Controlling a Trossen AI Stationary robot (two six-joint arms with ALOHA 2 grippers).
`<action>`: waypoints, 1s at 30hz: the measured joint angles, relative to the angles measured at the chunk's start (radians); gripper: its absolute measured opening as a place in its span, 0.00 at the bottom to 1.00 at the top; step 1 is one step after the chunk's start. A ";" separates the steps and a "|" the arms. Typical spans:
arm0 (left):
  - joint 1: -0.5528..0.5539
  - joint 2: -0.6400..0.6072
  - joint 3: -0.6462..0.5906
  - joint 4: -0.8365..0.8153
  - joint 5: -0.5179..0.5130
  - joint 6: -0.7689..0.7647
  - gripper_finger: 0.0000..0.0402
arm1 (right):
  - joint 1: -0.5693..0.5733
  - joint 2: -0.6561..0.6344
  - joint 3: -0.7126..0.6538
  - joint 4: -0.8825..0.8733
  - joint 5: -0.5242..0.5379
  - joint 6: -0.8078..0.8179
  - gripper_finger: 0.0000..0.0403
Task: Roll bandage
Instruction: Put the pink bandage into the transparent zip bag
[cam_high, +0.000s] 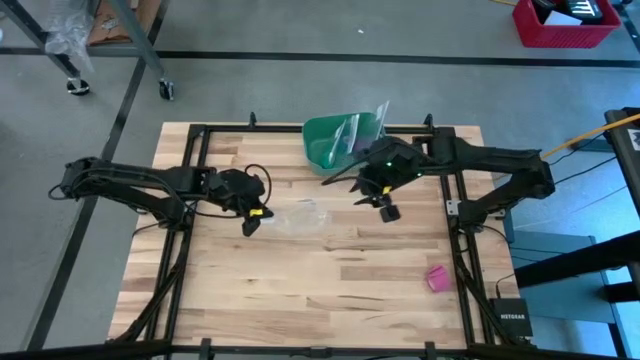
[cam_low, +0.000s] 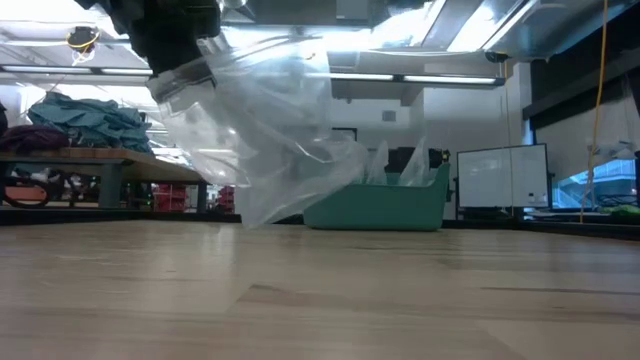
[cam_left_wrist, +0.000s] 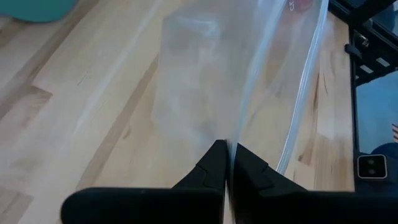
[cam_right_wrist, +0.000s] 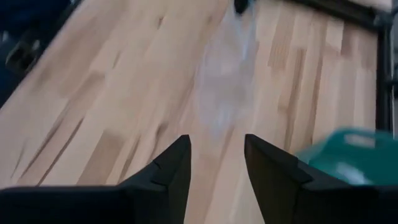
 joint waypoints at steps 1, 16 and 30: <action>0.000 -0.002 0.000 -0.003 -0.002 0.000 0.00 | 0.000 0.000 0.025 -0.057 0.006 -0.001 0.38; 0.000 -0.002 0.000 -0.014 -0.004 0.025 0.00 | 0.000 -0.027 -0.027 -0.539 0.084 -0.003 0.38; 0.000 -0.002 0.000 -0.017 -0.004 0.014 0.00 | 0.001 -0.385 -0.495 -0.180 0.004 0.089 0.38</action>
